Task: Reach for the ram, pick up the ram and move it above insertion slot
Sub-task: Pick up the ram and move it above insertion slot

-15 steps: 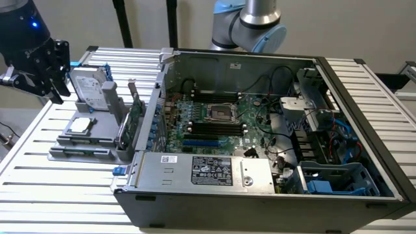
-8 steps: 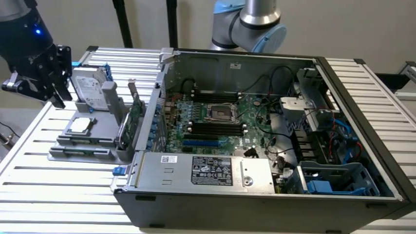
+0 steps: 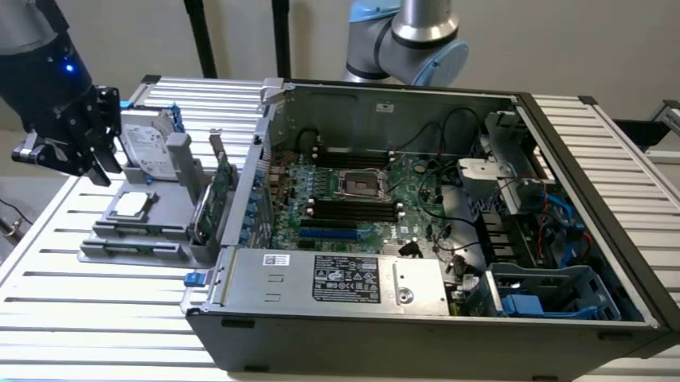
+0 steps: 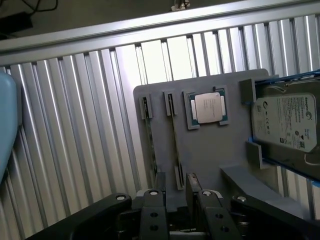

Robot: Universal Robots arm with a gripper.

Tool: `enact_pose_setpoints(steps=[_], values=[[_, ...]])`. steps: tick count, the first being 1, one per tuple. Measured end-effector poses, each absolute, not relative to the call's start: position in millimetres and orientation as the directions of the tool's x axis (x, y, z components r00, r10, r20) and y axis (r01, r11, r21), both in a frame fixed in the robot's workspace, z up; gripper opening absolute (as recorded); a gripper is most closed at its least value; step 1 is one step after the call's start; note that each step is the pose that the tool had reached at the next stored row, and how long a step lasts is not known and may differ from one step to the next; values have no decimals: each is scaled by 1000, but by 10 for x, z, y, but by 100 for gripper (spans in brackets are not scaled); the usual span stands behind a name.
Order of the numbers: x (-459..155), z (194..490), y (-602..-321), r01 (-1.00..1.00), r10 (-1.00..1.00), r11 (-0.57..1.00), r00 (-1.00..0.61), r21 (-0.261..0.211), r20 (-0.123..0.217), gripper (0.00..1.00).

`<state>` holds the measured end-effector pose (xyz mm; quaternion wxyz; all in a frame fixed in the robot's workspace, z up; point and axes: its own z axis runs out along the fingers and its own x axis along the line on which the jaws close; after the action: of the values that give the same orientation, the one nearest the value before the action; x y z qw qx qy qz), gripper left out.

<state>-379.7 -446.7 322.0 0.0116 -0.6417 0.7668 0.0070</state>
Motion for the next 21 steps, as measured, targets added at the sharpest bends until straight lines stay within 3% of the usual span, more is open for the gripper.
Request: enact_pose_setpoints(steps=[21], values=[[-3797,2838,-4583,-988,-988,153,-153,-4,-27,31]])
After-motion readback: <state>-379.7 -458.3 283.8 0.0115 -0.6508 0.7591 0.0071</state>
